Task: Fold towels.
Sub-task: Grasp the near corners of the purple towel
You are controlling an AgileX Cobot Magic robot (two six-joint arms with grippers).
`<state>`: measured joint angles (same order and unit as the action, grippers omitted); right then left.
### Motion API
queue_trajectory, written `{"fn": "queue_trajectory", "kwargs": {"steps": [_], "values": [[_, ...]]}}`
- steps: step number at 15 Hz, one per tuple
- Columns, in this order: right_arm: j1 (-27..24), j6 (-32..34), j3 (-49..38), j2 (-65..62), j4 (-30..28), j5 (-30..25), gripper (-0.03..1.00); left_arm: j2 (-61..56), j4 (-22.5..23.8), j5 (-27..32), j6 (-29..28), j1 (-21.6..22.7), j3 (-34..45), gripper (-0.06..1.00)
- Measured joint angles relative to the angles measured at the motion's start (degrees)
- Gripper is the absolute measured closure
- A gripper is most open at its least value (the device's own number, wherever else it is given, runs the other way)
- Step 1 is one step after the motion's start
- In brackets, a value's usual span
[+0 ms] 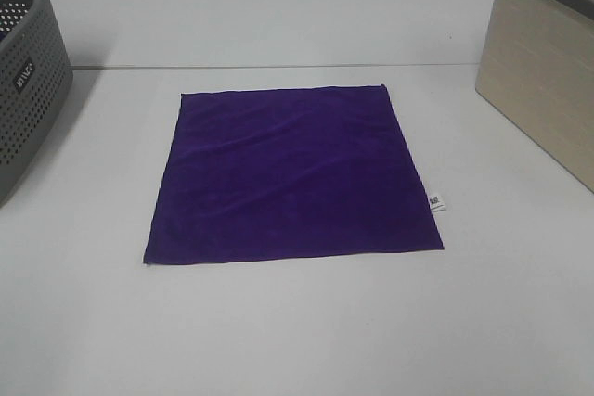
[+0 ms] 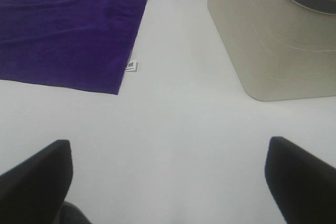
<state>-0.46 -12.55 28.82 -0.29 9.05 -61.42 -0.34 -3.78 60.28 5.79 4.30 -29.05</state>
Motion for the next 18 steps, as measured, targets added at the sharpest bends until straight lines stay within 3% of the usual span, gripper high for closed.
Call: {"fn": "queue_trajectory", "kwargs": {"steps": [18], "values": [[0.0,0.0,0.0,2.3,-0.8,0.1,-0.02,0.0,-0.1,0.0,0.1,0.0,0.0,-0.04]]}}
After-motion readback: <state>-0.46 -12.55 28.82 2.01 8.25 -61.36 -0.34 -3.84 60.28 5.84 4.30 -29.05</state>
